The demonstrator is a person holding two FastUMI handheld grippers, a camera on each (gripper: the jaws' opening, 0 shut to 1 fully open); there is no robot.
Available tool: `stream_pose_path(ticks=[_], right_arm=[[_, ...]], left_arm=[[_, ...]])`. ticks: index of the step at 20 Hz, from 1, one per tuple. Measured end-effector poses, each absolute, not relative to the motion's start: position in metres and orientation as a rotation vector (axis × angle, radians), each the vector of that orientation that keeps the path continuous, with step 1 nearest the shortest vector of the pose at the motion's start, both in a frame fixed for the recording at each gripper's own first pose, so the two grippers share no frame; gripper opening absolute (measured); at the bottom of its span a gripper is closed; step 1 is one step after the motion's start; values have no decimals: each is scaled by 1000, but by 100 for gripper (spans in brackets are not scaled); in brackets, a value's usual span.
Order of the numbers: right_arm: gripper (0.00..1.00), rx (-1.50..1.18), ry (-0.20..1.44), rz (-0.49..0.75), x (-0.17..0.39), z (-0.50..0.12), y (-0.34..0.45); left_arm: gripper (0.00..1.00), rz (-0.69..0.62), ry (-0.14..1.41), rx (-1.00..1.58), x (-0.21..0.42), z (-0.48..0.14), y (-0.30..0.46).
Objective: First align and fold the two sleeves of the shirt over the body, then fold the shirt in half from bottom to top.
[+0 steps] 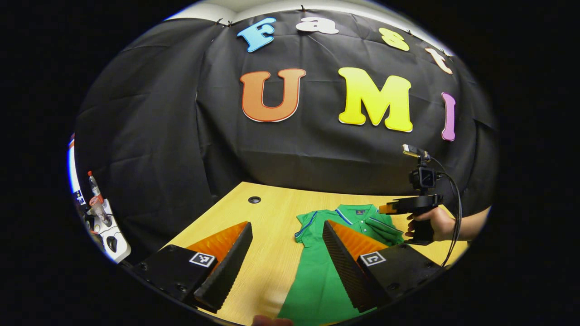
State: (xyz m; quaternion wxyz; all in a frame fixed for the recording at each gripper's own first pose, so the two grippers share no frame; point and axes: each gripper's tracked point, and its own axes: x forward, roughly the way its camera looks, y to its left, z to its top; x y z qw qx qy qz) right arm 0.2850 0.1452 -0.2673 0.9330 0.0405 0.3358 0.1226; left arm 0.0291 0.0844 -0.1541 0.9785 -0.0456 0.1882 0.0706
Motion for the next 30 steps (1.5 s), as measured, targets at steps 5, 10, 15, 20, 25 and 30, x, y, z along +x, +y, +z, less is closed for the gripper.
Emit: stream_pose_path(ticks=[5, 10, 15, 20, 25, 30], right_arm=[[49, 53, 569, 199, 246, -188, 99], [72, 25, 480, 173, 182, -126, 77], [76, -6, 434, 204, 119, -83, 70], [76, -54, 416, 198, 66, -57, 50], [76, -43, 438, 155, 51, -66, 29], [76, -11, 527, 124, 54, -102, 12]], left_arm=[[100, -10, 330, -28, 63, -149, 71], [100, -142, 285, -11, 86, -146, 46], [99, -209, 297, 6, 116, -164, 37], [99, -235, 352, 11, 168, -214, 38], [99, -223, 429, 39, 215, -278, 40], [99, -209, 515, 28, 251, -330, 42]])
